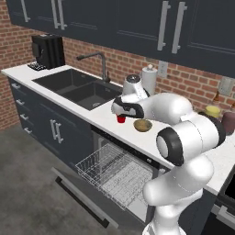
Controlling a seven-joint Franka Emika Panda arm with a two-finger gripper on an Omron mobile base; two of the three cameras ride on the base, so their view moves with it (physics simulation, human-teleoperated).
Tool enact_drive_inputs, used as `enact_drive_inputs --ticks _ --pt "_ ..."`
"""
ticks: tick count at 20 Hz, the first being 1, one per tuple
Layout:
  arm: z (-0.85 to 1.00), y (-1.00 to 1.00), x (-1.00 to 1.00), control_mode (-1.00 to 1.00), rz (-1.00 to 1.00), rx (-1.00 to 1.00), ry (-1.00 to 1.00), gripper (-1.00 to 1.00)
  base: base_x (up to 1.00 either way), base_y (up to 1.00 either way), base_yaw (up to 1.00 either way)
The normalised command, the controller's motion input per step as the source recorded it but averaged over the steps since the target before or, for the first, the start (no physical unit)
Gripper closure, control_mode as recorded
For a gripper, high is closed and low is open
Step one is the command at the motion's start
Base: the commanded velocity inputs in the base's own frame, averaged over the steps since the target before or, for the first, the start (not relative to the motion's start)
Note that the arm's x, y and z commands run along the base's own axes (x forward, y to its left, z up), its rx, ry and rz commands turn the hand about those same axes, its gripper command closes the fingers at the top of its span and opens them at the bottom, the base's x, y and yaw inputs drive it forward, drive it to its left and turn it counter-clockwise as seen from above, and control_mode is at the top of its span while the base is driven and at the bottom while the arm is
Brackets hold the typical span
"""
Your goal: Pick up the cup and bowl from the counter, place them in the dishwasher, and close the dishwasher door.
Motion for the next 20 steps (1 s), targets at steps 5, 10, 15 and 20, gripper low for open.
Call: enact_drive_inputs --ticks 5,10,15,20 --pt "-0.19 0.04 0.71 -1.00 0.01 -0.02 0.02 -1.00 0.00 0.00 0.00" --pt "-0.09 0.06 0.46 -1.00 0.00 -0.02 0.10 -1.00 0.00 0.00 0.00" --pt "-0.19 0.13 0.48 -1.00 0.00 -0.04 0.08 -1.00 0.00 0.00 0.00" --pt "-0.16 0.06 0.44 -1.00 0.00 -0.03 0.04 -1.00 0.00 0.00 0.00"
